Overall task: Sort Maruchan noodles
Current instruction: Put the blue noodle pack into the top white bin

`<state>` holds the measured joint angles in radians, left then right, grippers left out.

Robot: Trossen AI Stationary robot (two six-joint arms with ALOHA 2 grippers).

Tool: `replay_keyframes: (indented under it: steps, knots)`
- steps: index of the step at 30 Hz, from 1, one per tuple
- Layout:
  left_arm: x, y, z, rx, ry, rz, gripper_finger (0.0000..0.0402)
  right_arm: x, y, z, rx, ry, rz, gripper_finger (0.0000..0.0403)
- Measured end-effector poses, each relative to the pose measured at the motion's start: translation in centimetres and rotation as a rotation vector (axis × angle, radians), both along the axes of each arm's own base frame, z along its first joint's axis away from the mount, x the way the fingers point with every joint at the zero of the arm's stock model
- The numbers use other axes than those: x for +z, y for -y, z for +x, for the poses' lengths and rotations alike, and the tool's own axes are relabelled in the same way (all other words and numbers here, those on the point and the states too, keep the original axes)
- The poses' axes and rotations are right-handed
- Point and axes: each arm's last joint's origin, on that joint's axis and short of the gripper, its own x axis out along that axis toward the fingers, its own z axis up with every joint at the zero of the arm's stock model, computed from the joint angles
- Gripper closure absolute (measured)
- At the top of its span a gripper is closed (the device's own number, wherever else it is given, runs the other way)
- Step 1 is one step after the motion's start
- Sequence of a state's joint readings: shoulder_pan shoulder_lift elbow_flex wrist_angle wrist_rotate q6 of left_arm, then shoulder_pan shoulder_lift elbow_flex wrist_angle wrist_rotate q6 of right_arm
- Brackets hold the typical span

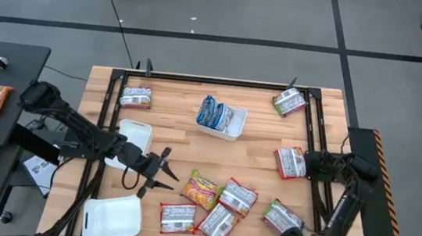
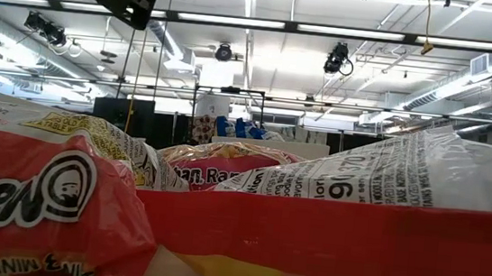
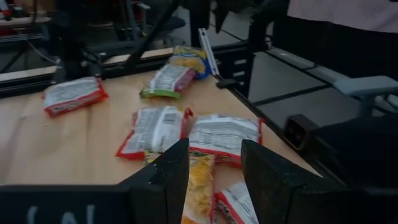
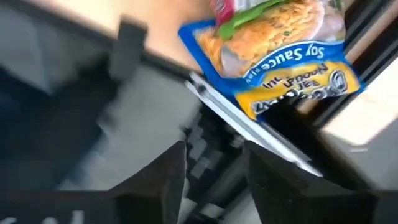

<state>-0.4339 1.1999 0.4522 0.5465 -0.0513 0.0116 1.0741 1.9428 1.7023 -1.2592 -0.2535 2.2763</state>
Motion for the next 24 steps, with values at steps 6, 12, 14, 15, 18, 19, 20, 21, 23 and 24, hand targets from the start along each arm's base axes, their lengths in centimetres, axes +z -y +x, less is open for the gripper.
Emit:
replay_keyframes:
  steps: [6, 12, 14, 15, 18, 19, 20, 21, 23, 24]
  knots:
    - [-0.7, 1.1, -0.6, -0.054, -0.062, 0.032, 0.0251, -1.9, -0.1, -0.6, -0.134, -0.356, -0.042, 0.0164]
    - [-1.2, 1.9, -1.1, -0.099, -0.091, 0.073, 0.0251, -4.4, 0.2, 0.5, -0.15, -0.338, -0.008, 0.0125]
    - [-1.2, 2.0, -1.2, -0.112, -0.077, 0.097, 0.0251, -5.3, 0.3, 0.4, -0.147, -0.353, 0.003, 0.0124]
    - [-1.2, 2.0, -1.2, -0.113, -0.074, 0.103, 0.0251, -5.8, 0.4, 0.3, -0.146, -0.363, 0.008, 0.0125]
    - [-1.2, 2.0, -1.2, -0.113, -0.071, 0.104, 0.0251, -7.3, 0.5, 0.2, -0.14, -0.369, 0.041, 0.0133]
    - [-1.2, 2.0, -1.2, -0.113, -0.07, 0.108, 0.0251, -7.8, 0.6, 0.1, -0.138, -0.369, 0.045, 0.0137]
    - [-1.2, 2.0, -1.2, -0.116, -0.066, 0.116, 0.0251, -8.3, 0.7, 0.0, -0.137, -0.369, 0.044, 0.0141]
    - [-1.2, 2.0, -1.2, -0.117, -0.063, 0.122, 0.0251, -8.8, 0.9, -0.1, -0.136, -0.372, 0.039, 0.0146]
    - [-1.2, 1.9, -1.1, -0.115, -0.059, 0.125, 0.0251, -9.5, 1.3, -0.3, -0.125, -0.387, 0.03, 0.0158]
    - [-1.1, 1.9, -1.1, -0.113, -0.056, 0.123, 0.0251, -9.8, 1.5, -0.5, -0.124, -0.403, 0.026, 0.0165]
